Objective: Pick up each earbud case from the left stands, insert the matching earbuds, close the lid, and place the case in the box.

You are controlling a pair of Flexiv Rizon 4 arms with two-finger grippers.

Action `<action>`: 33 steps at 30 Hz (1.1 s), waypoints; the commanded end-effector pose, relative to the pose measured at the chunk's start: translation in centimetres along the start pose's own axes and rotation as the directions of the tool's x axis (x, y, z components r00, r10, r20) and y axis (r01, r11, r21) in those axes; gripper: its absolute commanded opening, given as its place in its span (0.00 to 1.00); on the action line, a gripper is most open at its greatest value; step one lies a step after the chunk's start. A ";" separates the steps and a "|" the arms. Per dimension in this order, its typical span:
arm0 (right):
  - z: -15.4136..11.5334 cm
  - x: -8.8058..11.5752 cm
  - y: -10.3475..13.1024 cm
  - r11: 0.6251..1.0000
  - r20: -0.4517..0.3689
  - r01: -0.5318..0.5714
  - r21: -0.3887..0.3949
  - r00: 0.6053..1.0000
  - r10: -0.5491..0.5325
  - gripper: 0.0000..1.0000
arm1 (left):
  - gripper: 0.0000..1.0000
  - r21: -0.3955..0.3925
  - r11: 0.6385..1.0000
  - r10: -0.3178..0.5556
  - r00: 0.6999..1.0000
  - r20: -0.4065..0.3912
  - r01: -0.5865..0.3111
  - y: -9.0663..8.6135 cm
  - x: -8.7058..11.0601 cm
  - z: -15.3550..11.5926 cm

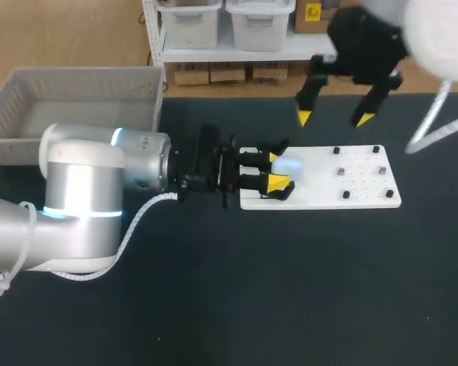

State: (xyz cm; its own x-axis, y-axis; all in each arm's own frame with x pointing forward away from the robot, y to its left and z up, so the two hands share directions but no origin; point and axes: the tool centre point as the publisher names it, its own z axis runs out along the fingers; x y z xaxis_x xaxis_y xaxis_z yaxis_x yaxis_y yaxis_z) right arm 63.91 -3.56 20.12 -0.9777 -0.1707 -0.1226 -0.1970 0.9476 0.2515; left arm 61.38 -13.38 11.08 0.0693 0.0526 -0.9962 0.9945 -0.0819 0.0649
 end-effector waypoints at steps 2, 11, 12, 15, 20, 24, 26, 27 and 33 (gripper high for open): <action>-4.9 4.8 0.3 0.999 0.209 0.046 -0.019 0.977 -0.041 1.00 | 0.00 -0.061 0.997 -0.035 0.999 0.017 0.036 -1.1 -2.4 -2.0; -4.9 4.8 0.3 0.999 0.209 0.046 -0.019 0.977 -0.041 1.00 | 0.00 -0.221 0.974 0.041 0.998 -0.044 -0.049 -0.9 -7.9 -9.8; -4.9 4.8 0.3 0.999 0.209 0.046 -0.019 0.977 -0.041 1.00 | 0.00 -0.252 0.966 0.036 0.998 -0.060 -0.050 -0.6 -8.0 -11.1; -4.9 4.8 0.3 0.999 0.209 0.046 -0.019 0.977 -0.041 1.00 | 0.00 -0.332 0.942 0.013 0.996 -0.087 -0.042 0.4 -8.1 -14.7; -4.9 4.8 0.3 0.999 0.209 0.046 -0.019 0.977 -0.041 1.00 | 0.00 -0.432 0.902 -0.041 0.989 -0.146 -0.026 3.0 -7.5 -20.2; -4.9 4.8 0.3 0.999 0.209 0.046 -0.019 0.977 -0.041 1.00 | 0.00 -0.496 0.868 -0.096 0.978 -0.187 -0.010 6.2 -6.0 -24.1; -4.9 4.8 0.3 0.999 0.209 0.046 -0.019 0.977 -0.041 1.00 | 0.00 -0.513 0.858 -0.118 0.974 -0.193 0.003 7.7 -5.3 -25.9; -4.9 4.8 0.3 0.999 0.209 0.046 -0.019 0.977 -0.041 1.00 | 0.00 -0.517 0.856 -0.125 0.971 -0.205 0.001 8.6 -4.8 -26.9; -4.9 4.8 0.3 0.999 0.209 0.046 -0.019 0.977 -0.041 1.00 | 0.00 -0.576 0.817 -0.197 0.952 -0.235 0.027 12.7 -2.6 -32.8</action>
State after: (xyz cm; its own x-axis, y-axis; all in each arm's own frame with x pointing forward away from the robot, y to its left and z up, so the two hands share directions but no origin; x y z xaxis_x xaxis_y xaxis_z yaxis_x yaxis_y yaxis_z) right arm 58.97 -5.37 24.40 -0.9334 -0.1519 -0.3252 -0.2440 0.9330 0.2645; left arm 74.05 16.44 16.61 -0.1094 0.3029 -0.9467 0.8409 0.5360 0.0743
